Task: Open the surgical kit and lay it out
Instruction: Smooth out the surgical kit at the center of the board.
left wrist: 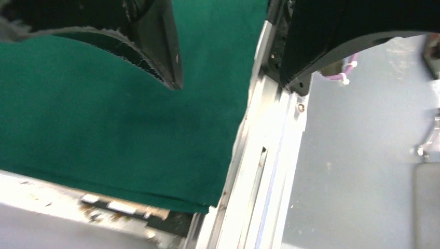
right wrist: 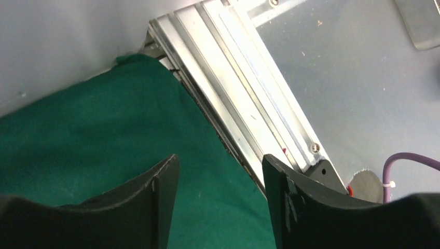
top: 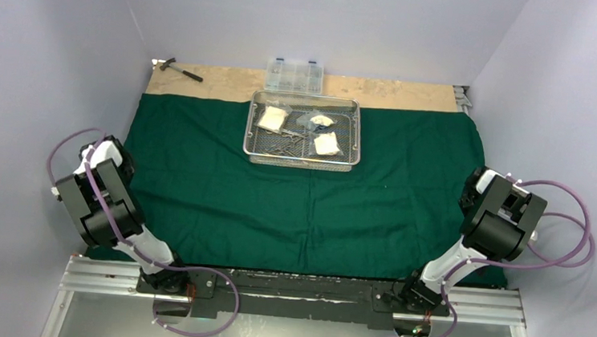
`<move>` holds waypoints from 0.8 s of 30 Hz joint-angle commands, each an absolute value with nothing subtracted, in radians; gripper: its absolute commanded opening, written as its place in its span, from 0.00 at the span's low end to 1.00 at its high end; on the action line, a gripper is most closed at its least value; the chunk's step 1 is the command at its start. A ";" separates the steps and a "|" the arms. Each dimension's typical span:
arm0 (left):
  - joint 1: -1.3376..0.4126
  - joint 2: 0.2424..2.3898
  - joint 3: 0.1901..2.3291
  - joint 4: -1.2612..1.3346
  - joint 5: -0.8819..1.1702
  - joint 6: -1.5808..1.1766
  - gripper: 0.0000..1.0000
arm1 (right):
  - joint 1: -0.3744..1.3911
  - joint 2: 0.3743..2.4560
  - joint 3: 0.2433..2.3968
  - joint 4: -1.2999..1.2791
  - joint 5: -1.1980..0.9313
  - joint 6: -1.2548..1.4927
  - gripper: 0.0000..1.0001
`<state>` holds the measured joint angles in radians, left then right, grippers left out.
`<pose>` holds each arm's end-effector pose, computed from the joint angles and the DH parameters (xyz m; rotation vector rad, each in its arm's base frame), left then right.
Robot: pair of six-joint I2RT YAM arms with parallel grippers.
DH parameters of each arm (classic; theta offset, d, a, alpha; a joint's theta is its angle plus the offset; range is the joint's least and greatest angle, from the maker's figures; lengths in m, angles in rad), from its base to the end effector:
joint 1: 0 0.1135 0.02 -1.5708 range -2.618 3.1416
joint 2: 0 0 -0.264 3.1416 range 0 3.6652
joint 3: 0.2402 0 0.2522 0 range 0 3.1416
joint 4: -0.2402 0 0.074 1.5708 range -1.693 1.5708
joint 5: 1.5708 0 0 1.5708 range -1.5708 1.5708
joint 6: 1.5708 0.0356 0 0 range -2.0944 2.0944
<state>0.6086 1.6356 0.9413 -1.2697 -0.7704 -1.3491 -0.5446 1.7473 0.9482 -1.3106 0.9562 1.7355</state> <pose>0.1709 0.1493 0.1744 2.1917 -1.7454 -1.2568 0.1831 -0.1449 0.1585 2.2084 1.4245 -1.5190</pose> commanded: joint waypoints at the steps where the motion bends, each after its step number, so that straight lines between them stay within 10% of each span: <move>1: 0.615 1.528 1.042 -1.264 -0.804 -1.317 0.72 | -0.541 1.712 0.973 -1.318 1.018 1.737 0.67; 15: 0.406 1.501 1.162 -1.155 -0.772 -1.158 0.75 | -0.298 1.669 1.036 -1.256 0.870 1.658 0.68; 24: 0.390 1.370 1.060 -0.662 -0.353 -0.730 0.69 | -0.266 1.396 0.948 -0.509 0.437 0.829 0.56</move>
<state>0.4007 1.4494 1.0973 -0.9592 -0.6067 -0.9714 -0.2749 1.5318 0.9989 -0.9474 0.7116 1.2682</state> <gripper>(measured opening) 0.714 0.579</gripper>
